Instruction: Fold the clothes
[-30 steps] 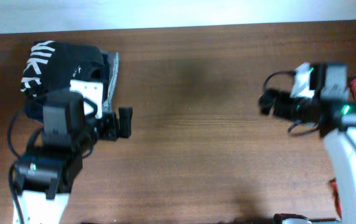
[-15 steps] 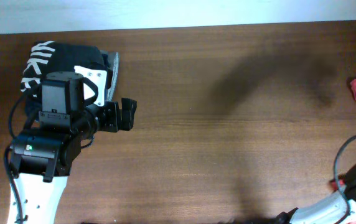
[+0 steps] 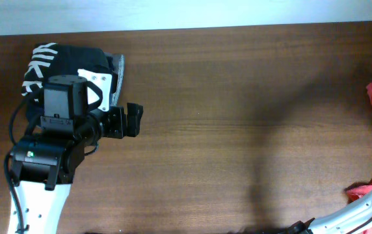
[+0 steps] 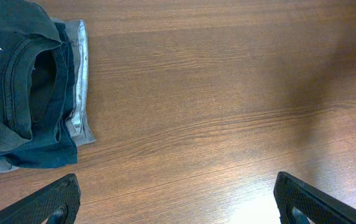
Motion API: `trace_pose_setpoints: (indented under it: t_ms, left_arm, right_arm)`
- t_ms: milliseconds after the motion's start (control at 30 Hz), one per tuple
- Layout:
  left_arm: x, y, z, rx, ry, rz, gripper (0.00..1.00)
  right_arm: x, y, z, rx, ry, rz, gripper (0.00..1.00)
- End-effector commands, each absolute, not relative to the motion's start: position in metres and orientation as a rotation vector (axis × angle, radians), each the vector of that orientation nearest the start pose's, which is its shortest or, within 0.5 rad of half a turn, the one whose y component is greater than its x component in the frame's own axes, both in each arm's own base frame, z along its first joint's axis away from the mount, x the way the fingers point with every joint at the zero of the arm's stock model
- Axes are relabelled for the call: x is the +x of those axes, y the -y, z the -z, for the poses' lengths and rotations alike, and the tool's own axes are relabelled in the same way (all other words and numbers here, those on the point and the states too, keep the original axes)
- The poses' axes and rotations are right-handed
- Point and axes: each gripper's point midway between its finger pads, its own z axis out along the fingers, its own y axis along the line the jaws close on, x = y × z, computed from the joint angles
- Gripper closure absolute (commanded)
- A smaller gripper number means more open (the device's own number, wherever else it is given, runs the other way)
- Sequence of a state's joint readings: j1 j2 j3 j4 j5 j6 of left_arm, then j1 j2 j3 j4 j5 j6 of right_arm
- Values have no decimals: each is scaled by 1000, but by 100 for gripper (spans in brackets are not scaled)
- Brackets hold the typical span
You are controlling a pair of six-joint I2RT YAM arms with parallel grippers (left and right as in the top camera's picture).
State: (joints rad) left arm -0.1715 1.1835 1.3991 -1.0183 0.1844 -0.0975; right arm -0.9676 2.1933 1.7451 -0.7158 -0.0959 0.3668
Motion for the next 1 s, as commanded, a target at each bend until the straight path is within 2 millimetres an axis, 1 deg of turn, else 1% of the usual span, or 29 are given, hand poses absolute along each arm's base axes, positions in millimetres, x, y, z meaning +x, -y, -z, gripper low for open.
trace_pose_setpoints:
  t_ms: [0,33,100,133,167,233,267,300,333,367,400,433,467,533,567,600,633,667,700,733,767,800,833,900,967]
  left_arm:
    - [305,86,-301,201,-2364,355,1]
    - [305,86,-300,201,-2365,355,1]
    - [305,87,-300,201,-2364,355,1]
    - [305,87,-300,201,-2364,355,1]
    - [305,87,-300,201,-2365,356,1]
    - [304,87,-300,201,-2368,357,1]
    - [304,87,-300,201,-2368,357,1]
    - [304,87,-300,201,-2368,357,1]
    - [304,87,-300,201,-2369,357,1]
    - [304,86,-299,201,-2372,357,1]
    - [303,86,-299,201,-2375,357,1]
    - [302,86,-298,201,-2381,356,1]
    - [301,86,-296,200,-2389,355,1]
    - [297,84,-293,197,-2409,348,1]
    - [296,84,-292,202,-2414,346,1]
    - [295,82,-291,200,-2419,332,1]
    - [295,78,-291,189,-2421,302,1]
    - [295,71,-292,169,-2418,252,1]
    - [295,65,-295,154,-2405,213,1]
    - [294,60,-300,141,-2391,182,1]
    - [294,55,-305,127,-2372,150,1]
    - [291,50,-314,114,-2344,125,1]
    - [287,49,-325,121,-2310,119,1]
    - [282,48,-333,125,-2281,119,1]
    - [273,47,-341,125,-2252,127,1]
  right_arm:
    - [297,429,-21,1726,-2188,168,96]
    - [297,426,-8,1736,-2210,154,96]
    - [303,417,10,1735,-2252,124,96]
    - [307,411,18,1708,-2290,112,96]
    - [323,395,31,1622,-2373,57,96]
    - [348,371,37,1533,-2427,-26,96]
    - [363,359,36,1470,-2444,-77,96]
    - [391,335,33,1329,-2481,-161,96]
    - [412,313,30,1219,-2513,-209,96]
    - [435,281,29,1105,-2560,-244,96]
    - [447,261,29,1035,-2591,-257,96]
    - [459,237,29,969,-2626,-272,96]
    - [471,207,30,884,-2668,-288,96]
    - [489,139,31,691,-2761,-324,96]
    - [492,118,32,628,-2788,-335,96]
    - [496,73,33,502,-2845,-356,96]
    - [497,55,34,448,-2863,-363,96]
    - [495,15,35,330,-2906,-377,96]
    - [490,-17,35,215,-2940,-387,96]
    - [484,-46,36,102,-2971,-392,96]
    - [476,-68,37,9,-2995,-396,96]
    - [461,-102,38,-141,-3033,-399,96]
    - [442,-137,39,-272,-3076,-398,96]
    - [416,-172,39,-404,-3126,-398,96]
    - [382,-203,39,-545,-3191,-388,96]
